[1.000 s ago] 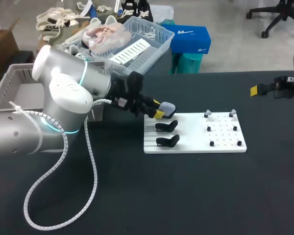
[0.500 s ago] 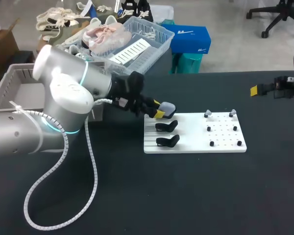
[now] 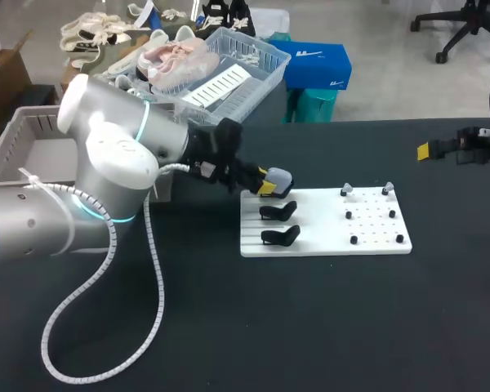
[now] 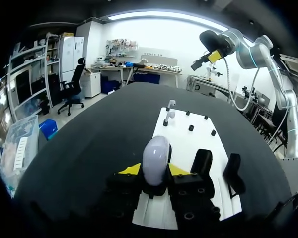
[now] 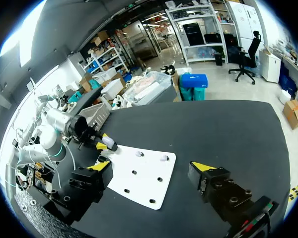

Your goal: Pick up each earbud case from the left stands, insert the matching earbuds, close the lid, and place the case in the box.

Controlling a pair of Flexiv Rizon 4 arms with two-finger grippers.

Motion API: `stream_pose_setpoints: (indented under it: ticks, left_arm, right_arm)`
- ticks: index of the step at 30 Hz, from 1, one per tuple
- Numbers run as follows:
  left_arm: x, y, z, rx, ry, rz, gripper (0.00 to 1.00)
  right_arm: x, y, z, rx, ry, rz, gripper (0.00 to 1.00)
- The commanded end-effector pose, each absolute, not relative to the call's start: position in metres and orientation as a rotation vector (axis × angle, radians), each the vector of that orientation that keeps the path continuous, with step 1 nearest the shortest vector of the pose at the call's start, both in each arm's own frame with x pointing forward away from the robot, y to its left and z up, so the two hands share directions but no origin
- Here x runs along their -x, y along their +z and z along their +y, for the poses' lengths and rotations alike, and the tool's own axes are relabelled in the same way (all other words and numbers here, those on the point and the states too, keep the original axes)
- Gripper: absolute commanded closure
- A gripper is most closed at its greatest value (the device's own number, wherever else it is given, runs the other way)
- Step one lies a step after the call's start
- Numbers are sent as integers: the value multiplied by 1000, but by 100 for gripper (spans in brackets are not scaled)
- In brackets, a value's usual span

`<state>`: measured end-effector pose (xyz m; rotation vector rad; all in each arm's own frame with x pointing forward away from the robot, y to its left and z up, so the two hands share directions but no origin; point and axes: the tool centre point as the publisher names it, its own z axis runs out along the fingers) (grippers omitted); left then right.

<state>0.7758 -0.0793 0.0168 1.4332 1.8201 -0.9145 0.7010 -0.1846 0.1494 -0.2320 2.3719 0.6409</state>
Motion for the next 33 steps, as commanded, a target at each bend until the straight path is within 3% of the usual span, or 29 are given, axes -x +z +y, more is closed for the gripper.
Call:
stream_pose_setpoints:
  ticks: [1,5,23,33]
  left_arm:
    - [-777,15,-82,-1434,-913,1824,83]
    - [-777,16,-82,-1432,-913,1822,100]
    - [-780,42,-71,-1387,-935,1763,100]
    - [-781,85,-63,-1312,-954,1691,100]
  right_arm:
    - [-701,149,-185,233,641,2372,0]
    - [-701,149,-185,233,641,2372,0]
    - [-701,149,-185,233,641,2372,0]
    - [-701,149,-185,233,641,2372,0]
